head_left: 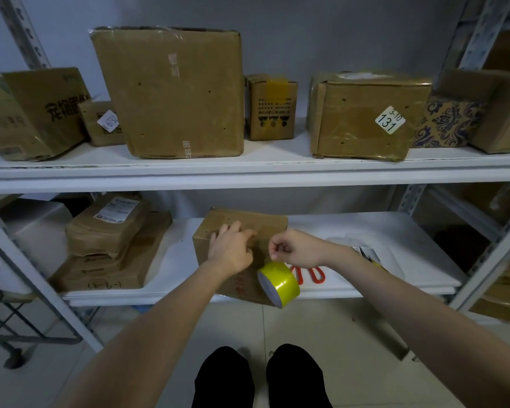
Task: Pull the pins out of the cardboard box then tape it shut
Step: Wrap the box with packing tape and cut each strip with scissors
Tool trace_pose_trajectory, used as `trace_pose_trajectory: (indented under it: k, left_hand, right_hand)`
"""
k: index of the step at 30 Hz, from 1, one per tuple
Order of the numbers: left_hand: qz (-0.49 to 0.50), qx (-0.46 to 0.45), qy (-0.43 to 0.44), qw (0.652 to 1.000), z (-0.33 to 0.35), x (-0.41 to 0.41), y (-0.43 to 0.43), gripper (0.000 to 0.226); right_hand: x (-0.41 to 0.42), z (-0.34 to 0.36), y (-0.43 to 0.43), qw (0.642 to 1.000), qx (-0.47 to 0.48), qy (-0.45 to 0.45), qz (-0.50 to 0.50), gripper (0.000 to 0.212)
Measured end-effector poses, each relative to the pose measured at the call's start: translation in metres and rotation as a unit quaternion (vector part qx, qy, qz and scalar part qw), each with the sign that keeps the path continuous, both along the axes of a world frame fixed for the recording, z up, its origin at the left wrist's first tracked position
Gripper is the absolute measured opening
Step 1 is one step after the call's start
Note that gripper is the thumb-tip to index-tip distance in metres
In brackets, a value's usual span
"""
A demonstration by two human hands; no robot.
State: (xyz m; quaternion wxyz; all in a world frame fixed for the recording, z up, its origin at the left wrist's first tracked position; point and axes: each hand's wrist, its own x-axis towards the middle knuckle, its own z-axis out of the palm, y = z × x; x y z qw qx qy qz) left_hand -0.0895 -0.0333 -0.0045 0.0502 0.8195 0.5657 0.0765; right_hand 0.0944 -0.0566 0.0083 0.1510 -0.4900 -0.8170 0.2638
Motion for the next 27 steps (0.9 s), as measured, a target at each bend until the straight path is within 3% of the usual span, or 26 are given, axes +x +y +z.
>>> trace_pose_trajectory:
  k: [9, 16, 20, 27]
  left_hand:
    - [-0.030, 0.047, -0.011, 0.998, -0.012, -0.011, -0.002, 0.041]
    - [-0.018, -0.030, -0.047, 0.998, 0.005, -0.004, 0.001, 0.054]
    - [-0.024, -0.083, 0.001, 0.996, 0.010, 0.003, 0.013, 0.063]
    - [-0.042, -0.042, 0.037, 0.998, 0.011, 0.011, 0.016, 0.056]
  right_hand:
    - [-0.006, -0.011, 0.008, 0.997, -0.027, 0.072, -0.004, 0.013]
    - [-0.009, -0.013, 0.008, 0.996, -0.061, 0.058, 0.000, 0.009]
    - [-0.010, -0.013, 0.010, 0.997, -0.064, 0.052, -0.002, 0.020]
    - [-0.007, -0.016, 0.011, 0.996, -0.067, 0.050, -0.013, 0.007]
